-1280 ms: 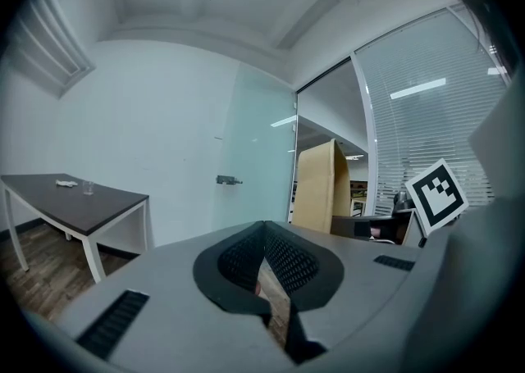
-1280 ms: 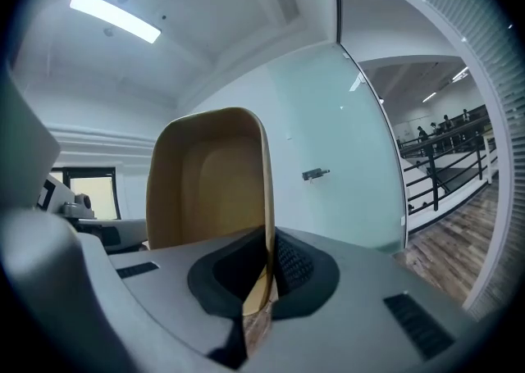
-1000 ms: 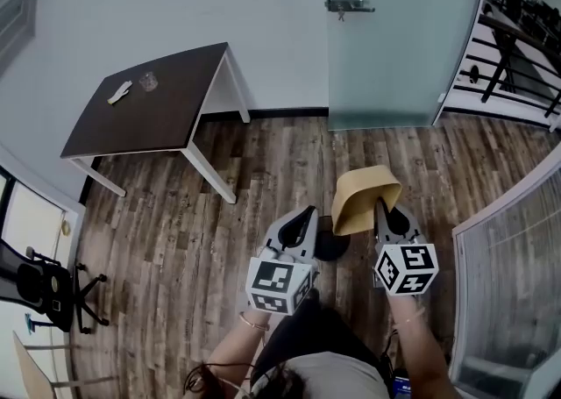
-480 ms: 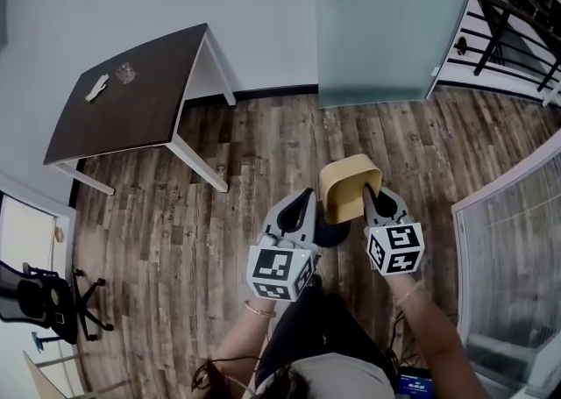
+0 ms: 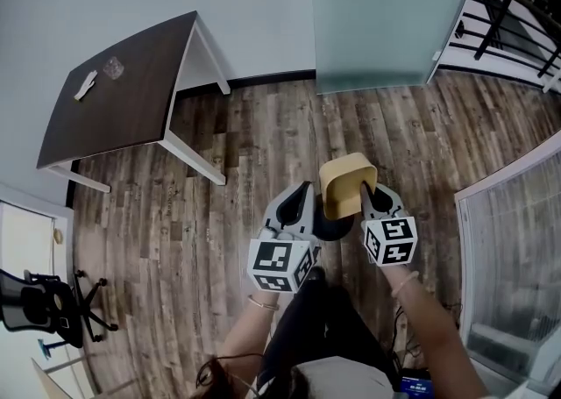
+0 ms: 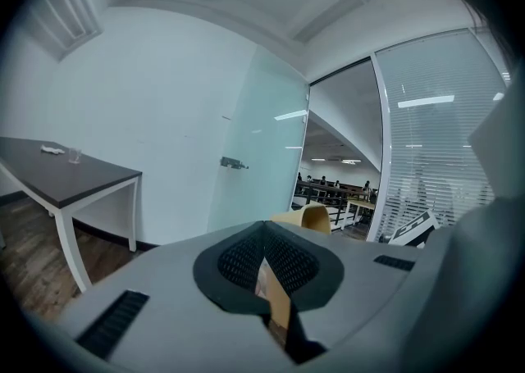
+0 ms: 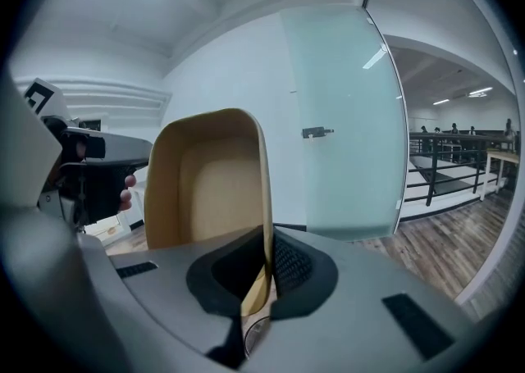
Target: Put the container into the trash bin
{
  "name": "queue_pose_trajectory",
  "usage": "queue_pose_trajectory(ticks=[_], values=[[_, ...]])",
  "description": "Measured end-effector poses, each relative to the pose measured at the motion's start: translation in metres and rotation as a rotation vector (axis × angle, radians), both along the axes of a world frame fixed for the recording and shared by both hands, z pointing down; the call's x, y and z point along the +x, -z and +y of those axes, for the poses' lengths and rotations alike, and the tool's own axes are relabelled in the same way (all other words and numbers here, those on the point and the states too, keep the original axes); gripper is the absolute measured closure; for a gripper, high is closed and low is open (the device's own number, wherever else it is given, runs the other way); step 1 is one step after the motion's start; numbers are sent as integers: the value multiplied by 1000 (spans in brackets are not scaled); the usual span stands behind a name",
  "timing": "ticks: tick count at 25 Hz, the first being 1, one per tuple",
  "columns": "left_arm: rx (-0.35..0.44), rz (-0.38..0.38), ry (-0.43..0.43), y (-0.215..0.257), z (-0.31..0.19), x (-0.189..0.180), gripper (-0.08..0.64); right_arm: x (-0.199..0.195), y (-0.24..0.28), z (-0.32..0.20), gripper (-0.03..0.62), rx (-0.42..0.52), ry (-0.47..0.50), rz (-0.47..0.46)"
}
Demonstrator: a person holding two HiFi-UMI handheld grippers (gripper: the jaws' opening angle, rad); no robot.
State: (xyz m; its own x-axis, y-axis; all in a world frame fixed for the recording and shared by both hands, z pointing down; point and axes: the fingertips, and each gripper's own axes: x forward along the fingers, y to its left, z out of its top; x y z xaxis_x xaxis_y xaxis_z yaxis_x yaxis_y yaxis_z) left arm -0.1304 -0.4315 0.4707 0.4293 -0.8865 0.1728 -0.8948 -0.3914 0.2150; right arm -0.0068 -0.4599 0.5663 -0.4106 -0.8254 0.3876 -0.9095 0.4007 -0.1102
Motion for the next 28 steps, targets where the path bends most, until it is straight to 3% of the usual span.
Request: queue_pose_trajectory(ticks=[11,21,28], values=[[-64,28,41,-65,-55,-24,541,-16,-89,-50,583,-64,-9,6],[-134,19,58,-167,-89,-37,541,-18,-197,-80,583,-153,-7,51],[-171,8,45,-255,-92,-26,541,-14,-291,-78,581,-217,7,66]])
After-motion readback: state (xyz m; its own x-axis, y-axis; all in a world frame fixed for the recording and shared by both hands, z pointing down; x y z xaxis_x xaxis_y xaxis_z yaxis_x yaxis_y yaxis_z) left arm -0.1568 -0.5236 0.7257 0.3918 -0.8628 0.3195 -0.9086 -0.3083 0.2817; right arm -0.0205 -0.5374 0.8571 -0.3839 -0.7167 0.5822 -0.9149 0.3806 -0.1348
